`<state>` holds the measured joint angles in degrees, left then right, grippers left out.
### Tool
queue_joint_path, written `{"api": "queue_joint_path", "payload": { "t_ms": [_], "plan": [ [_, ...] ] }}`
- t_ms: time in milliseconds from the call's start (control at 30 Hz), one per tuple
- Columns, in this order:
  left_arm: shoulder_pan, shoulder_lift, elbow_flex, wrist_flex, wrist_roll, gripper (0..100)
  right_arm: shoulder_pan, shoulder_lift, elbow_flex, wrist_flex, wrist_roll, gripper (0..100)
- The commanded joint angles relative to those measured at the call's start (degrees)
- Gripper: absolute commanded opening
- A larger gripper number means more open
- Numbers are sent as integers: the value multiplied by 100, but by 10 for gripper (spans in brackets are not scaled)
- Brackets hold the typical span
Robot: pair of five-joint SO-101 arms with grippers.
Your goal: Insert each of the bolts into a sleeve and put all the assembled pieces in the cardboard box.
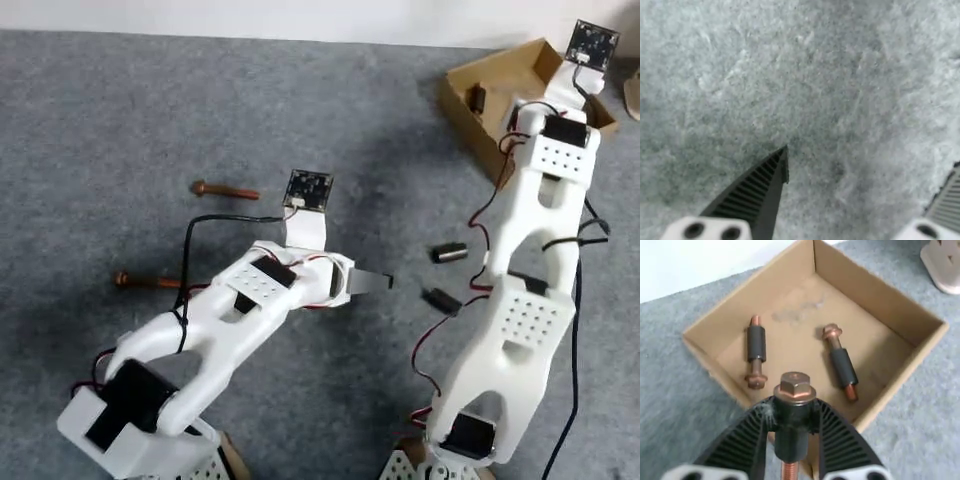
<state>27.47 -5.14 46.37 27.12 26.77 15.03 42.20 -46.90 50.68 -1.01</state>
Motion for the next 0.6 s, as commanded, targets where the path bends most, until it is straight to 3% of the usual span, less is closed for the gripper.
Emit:
{"api": "queue_joint_path", "payload": {
  "t_ms": [0,367,567],
  "plan": [
    [-40,-13,-259,-105,-62,442,75,180,-1007,4,62,5],
    [-22,4,-259,-123,-70,442,259,1666,-2862,-22,70,5],
    [-13,4,-259,-132,-70,442,268,2132,-3143,-198,70,5]
  ]
}}
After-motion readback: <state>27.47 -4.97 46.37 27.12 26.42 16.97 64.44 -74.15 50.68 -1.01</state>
